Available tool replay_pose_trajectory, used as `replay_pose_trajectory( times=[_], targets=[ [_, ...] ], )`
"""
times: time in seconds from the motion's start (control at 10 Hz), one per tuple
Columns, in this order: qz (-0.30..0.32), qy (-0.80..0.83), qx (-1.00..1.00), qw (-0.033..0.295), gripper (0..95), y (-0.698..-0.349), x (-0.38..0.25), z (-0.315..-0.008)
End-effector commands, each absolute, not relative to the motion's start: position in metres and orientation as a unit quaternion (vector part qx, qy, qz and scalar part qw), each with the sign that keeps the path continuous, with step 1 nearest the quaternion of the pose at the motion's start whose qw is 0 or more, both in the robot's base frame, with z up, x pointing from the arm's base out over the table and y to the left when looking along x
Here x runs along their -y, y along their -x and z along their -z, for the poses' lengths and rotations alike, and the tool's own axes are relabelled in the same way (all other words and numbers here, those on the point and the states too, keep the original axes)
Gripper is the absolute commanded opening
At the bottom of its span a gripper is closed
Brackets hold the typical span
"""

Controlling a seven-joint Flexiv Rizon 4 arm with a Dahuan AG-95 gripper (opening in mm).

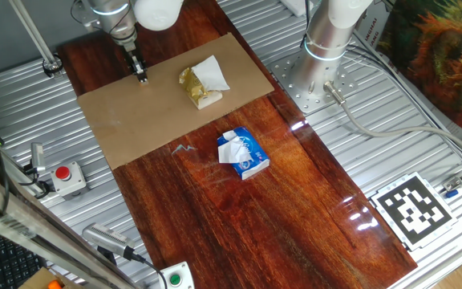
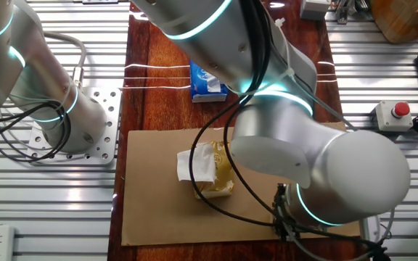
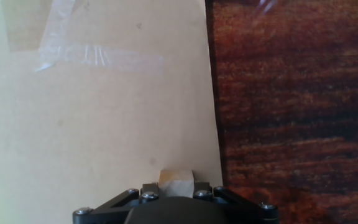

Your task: Hold a small block with the gripper and sweep it from left to right on the table

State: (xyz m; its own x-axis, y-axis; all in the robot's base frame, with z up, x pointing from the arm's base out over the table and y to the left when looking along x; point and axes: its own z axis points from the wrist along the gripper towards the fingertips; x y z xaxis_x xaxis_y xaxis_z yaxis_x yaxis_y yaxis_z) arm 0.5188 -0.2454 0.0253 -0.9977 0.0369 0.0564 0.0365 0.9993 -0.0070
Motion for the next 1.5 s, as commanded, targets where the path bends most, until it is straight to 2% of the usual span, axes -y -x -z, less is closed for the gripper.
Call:
replay_pose_trajectory(
  times=[0.1, 0.8, 1.0, 1.5],
  targets=[
    [0.011, 0.024, 0.999, 0.033, 19.0, -0.5154, 0.246, -0.0194],
    [-0.005, 0.012, 0.999, 0.029, 19.0, -0.5101, 0.2486, -0.0237],
    [0.019, 0.024, 0.999, 0.029, 19.0, -0.5084, 0.2495, -0.0244],
    [0.004, 0.016, 0.999, 0.032, 19.0, -0.5078, 0.2493, -0.0242]
  ],
)
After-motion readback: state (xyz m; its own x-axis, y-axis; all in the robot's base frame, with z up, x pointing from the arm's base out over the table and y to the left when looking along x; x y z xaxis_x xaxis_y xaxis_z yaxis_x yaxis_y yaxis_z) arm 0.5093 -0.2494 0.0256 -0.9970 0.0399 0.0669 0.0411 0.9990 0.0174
